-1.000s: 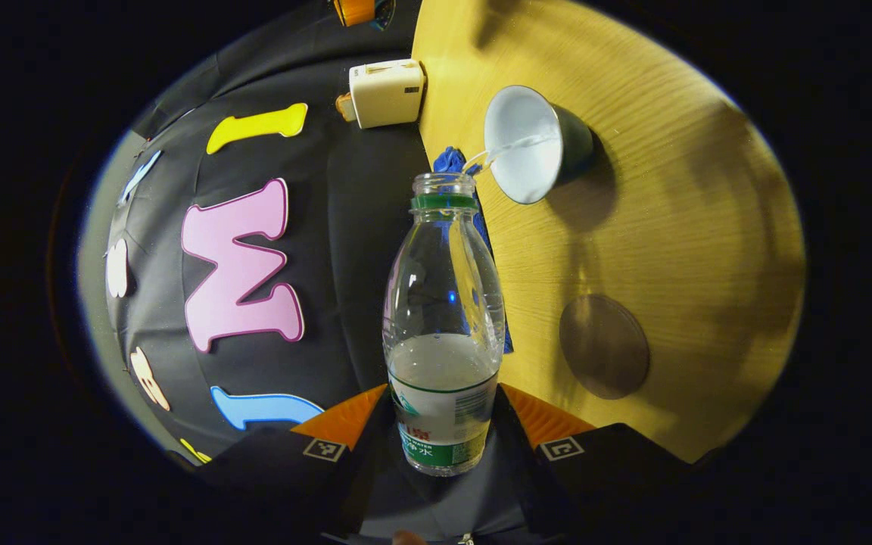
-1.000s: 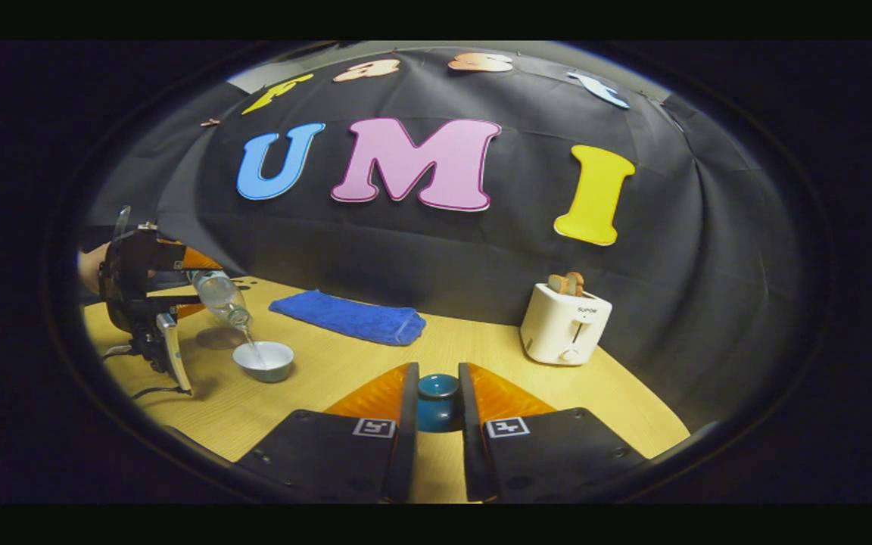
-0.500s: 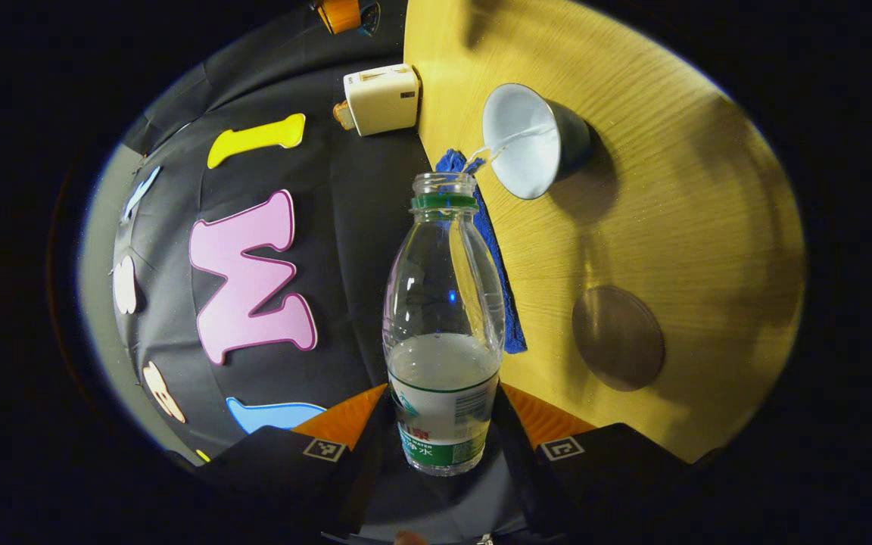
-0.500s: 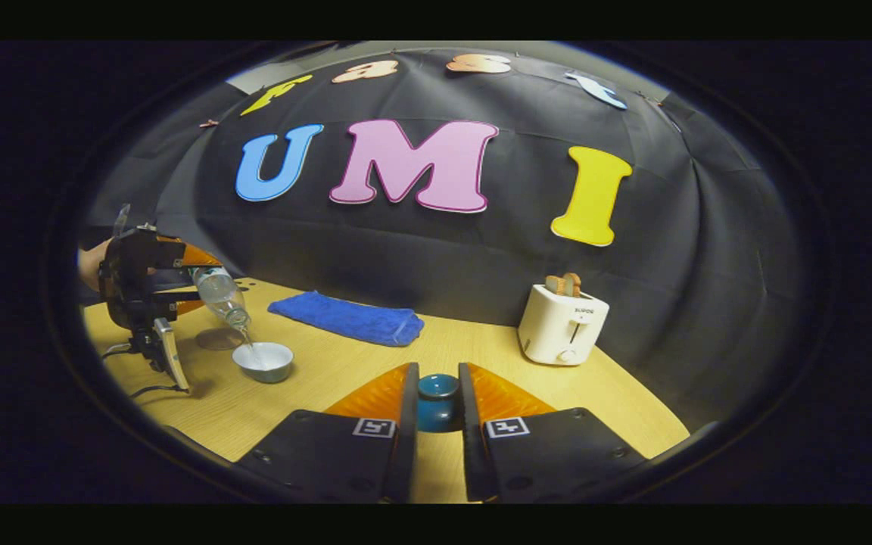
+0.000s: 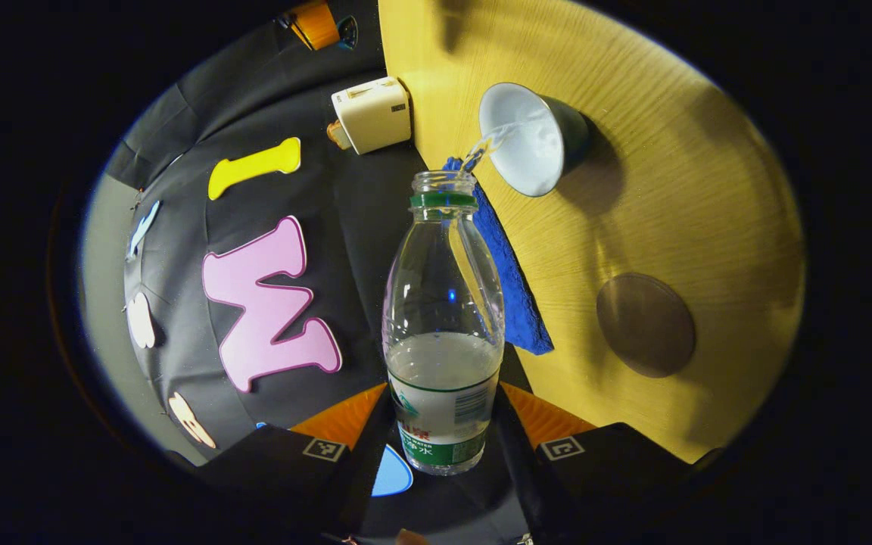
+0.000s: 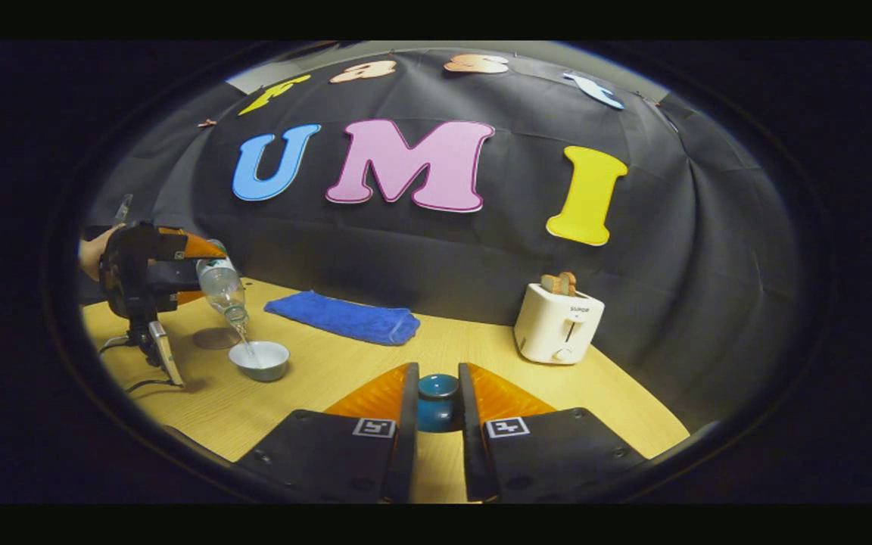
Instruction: Open the teacup lid with one hand, grasp the water bottle and pour water into the teacup with the other hand; after pouring, place the water bottle on the coaster and then close the teacup lid.
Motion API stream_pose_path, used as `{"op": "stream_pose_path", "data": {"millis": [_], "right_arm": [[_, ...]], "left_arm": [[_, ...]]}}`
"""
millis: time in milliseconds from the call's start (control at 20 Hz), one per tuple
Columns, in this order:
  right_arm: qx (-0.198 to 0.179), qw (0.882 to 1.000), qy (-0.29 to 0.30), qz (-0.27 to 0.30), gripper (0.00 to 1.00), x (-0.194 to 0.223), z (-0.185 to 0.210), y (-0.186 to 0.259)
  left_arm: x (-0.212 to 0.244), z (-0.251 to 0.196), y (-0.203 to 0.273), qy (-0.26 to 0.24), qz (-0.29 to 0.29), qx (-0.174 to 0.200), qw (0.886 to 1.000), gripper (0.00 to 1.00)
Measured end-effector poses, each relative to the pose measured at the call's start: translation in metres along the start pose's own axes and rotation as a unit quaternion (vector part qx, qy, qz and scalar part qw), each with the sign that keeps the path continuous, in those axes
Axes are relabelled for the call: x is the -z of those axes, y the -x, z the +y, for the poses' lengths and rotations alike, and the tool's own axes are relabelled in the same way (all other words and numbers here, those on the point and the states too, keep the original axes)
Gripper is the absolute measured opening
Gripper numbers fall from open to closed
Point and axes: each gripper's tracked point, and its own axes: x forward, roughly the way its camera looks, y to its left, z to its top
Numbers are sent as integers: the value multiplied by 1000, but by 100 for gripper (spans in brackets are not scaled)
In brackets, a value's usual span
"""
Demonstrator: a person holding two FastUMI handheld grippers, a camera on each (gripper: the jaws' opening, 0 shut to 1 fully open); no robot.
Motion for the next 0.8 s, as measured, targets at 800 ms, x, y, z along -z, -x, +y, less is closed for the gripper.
{"op": "stream_pose_path", "data": {"millis": [800], "right_arm": [[4, 1000, -5, -20, 29, -7, -2, 1]], "left_arm": [[0, 46, -13, -100, -35, -62, 992, 78]]}}
